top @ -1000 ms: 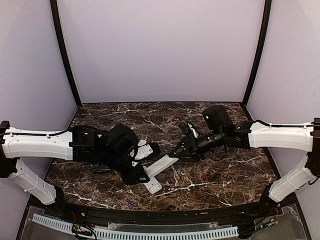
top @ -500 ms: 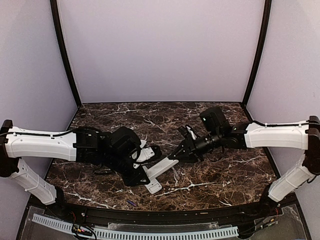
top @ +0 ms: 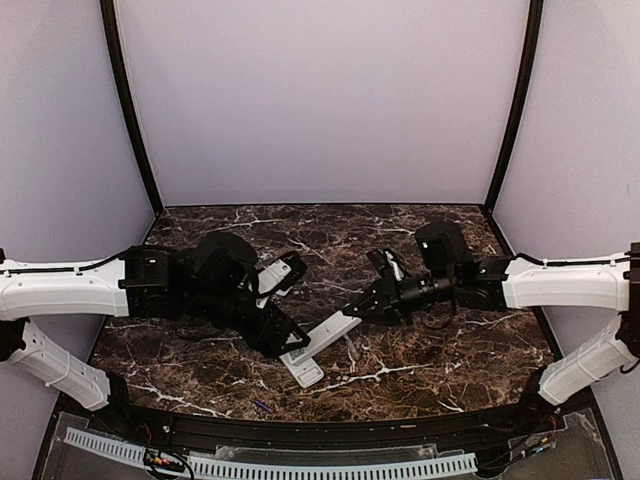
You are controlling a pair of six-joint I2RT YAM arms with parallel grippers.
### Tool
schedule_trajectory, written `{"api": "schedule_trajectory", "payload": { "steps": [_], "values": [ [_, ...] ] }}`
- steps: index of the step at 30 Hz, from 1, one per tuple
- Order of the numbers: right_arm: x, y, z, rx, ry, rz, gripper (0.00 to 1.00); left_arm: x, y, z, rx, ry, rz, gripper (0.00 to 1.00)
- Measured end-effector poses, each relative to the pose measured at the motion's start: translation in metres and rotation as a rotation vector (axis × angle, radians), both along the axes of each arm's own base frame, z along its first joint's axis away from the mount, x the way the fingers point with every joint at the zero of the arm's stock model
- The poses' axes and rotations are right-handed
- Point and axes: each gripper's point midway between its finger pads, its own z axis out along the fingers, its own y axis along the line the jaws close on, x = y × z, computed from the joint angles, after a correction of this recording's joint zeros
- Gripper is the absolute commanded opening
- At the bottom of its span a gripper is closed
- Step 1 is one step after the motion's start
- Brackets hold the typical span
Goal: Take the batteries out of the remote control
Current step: Pass from the left arm to the right, then pass from the right arm to the left
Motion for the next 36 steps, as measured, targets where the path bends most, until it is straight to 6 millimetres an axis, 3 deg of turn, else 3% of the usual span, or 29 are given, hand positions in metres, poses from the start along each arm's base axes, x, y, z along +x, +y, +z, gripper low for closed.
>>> {"api": "schedule_trajectory", "payload": {
  "steps": [3,9,12,17,21,25,32,36],
  "values": [
    [0.004,-0.007,0.019,0.049,-0.064,-0.038,0.0,0.015,0.006,0.021,-0.126,0.056,0.11,0.81],
    [0.017,-0.021,0.074,0.181,-0.235,-0.12,0.0,0.045,0.012,0.043,-0.345,0.219,0.318,0.82],
    [0.022,-0.025,0.099,0.241,-0.316,-0.149,0.0,0.056,0.007,0.055,-0.457,0.292,0.367,0.82],
    [0.024,-0.026,0.134,0.346,-0.419,-0.167,0.0,0.059,-0.011,0.098,-0.672,0.358,0.336,0.82],
    [0.025,-0.024,0.148,0.379,-0.446,-0.167,0.0,0.054,-0.016,0.107,-0.765,0.412,0.307,0.81],
    [0.026,-0.024,0.16,0.407,-0.468,-0.169,0.0,0.05,-0.017,0.105,-0.807,0.457,0.294,0.72],
    [0.026,-0.024,0.157,0.398,-0.454,-0.17,0.0,0.046,-0.017,0.123,-0.883,0.468,0.261,0.62],
    [0.025,-0.024,0.156,0.395,-0.448,-0.165,0.0,0.045,-0.016,0.131,-0.908,0.467,0.252,0.5]
  ]
}}
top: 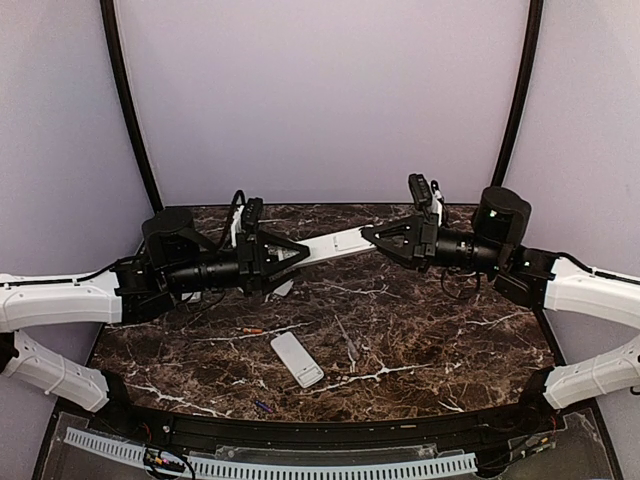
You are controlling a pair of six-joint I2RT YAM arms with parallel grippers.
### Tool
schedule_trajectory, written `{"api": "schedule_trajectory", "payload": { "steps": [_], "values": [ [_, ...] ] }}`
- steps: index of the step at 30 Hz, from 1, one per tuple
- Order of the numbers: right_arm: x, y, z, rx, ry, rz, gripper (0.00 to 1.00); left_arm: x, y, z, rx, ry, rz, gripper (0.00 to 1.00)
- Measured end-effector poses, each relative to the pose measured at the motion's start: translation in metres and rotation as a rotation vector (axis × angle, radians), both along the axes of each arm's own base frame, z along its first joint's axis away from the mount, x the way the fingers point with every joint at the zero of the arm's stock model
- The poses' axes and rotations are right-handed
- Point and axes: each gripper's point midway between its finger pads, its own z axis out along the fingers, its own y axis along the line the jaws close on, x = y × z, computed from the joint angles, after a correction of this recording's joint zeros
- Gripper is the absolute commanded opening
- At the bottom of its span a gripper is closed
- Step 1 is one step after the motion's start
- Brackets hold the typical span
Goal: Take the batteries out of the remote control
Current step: Pass from the right arm to the left
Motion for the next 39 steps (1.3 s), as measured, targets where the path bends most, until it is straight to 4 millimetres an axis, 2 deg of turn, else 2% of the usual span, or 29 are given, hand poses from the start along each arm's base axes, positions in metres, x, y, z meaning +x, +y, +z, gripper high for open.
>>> {"api": "schedule_trajectory", "payload": {
  "steps": [4,12,16,21,25,29,39],
  "values": [
    [-0.001,0.0,0.001,0.002,-0.001,0.005,0.0,0.0,0.0,-0.002,0.0,0.011,0.002,0.47],
    [-0.002,0.003,-0.003,-0.01,0.029,0.021,0.0,0.0,0.0,-0.005,0.003,0.019,0.001,0.55],
    [-0.003,0.004,-0.006,-0.019,0.051,0.034,0.0,0.001,-0.001,-0.005,-0.001,0.016,0.002,0.54],
    [-0.005,0.005,-0.007,-0.019,0.07,0.049,0.0,0.003,-0.002,-0.007,-0.004,0.017,0.005,0.38],
    [-0.003,0.008,-0.011,-0.026,0.085,0.049,0.0,0.005,-0.002,-0.013,-0.01,0.025,0.009,0.3],
    [0.003,0.009,-0.014,-0.031,0.097,0.039,0.0,0.007,0.0,-0.006,-0.048,0.016,0.012,0.21],
    [0.012,0.015,-0.024,-0.049,0.137,0.028,0.16,0.009,0.004,-0.014,-0.06,0.057,0.026,0.0]
  ]
}}
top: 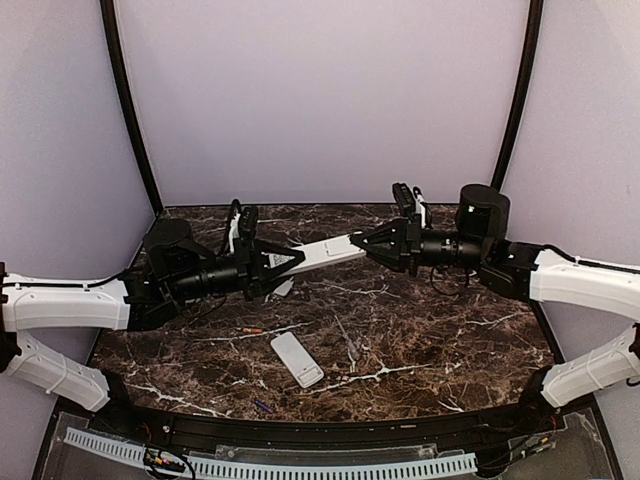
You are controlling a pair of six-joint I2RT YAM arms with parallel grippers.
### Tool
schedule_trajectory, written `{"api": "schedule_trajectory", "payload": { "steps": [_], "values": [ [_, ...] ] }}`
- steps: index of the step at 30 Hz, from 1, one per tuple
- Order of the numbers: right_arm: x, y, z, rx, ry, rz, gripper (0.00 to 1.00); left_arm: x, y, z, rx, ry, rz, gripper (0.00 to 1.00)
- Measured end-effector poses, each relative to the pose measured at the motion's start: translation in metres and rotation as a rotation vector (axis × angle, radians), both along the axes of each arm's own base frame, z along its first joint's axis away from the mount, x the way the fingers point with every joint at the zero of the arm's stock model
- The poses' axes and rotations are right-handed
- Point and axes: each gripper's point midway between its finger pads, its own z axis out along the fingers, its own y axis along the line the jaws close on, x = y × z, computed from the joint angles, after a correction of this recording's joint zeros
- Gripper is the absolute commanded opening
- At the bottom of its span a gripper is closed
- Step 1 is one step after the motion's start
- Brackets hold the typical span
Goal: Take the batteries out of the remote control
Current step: Pass from the right arm to the left, then remove the battery cover from the remote control.
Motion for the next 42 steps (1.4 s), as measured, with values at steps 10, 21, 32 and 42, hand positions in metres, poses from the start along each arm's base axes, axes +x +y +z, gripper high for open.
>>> {"api": "schedule_trajectory", "payload": {
  "steps": [10,21,32,42],
  "values": [
    [0.006,0.007,-0.026,-0.063,0.056,0.002,0.32,0.001,0.002,-0.008,0.013,0.023,0.016,0.0],
    [0.001,0.015,-0.031,-0.096,0.075,0.046,0.55,-0.003,0.004,-0.015,0.043,0.042,0.018,0.0],
    [-0.004,0.02,-0.031,-0.105,0.072,0.062,0.6,-0.002,0.004,-0.016,0.044,0.046,0.019,0.0],
    [0.005,0.017,-0.039,-0.132,0.097,0.004,0.47,-0.003,0.005,-0.016,0.043,0.05,0.009,0.0]
  ]
}}
